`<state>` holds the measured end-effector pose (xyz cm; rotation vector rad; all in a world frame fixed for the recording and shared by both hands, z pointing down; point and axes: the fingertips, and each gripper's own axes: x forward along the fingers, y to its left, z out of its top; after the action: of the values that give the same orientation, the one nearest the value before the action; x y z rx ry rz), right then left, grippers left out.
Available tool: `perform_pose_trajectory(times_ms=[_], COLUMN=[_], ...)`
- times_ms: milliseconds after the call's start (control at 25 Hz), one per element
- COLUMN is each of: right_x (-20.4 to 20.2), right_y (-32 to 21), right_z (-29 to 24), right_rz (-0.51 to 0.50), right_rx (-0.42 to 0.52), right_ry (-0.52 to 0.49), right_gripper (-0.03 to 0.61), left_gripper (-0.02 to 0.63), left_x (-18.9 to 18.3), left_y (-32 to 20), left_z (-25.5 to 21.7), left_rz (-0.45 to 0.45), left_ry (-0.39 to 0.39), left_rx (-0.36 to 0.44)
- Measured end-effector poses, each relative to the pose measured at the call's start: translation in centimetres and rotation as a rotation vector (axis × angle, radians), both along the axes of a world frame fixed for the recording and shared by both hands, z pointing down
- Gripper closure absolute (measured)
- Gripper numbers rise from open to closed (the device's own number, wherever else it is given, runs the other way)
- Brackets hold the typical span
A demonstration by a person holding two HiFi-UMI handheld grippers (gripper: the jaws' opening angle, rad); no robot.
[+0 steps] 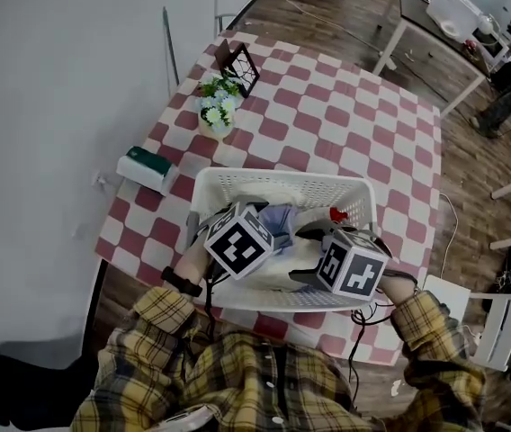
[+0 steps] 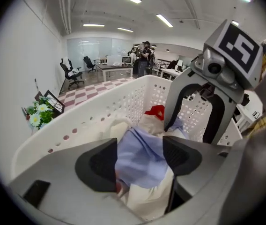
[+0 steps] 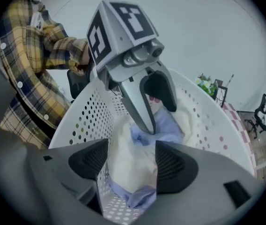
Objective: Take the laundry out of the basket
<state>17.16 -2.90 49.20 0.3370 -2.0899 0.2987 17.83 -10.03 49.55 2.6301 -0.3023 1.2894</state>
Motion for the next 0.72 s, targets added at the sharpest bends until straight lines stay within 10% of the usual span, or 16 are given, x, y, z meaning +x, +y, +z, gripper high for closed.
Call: perform_pose_trajectory(times_ms=[720], right_x=[0.9], right_y=[-0.3], right_z=[8.8], right_rz=[-0.148], right_rx=[-0.090], right_ry=[0.243], right_gripper=[0.186], left_gripper=[0.222], left_x=[-0.3], left_y=[-0.3], left_z=[6.1], left_rz=[-0.016], left_ry=[-0.093], left_rx=[-0.083])
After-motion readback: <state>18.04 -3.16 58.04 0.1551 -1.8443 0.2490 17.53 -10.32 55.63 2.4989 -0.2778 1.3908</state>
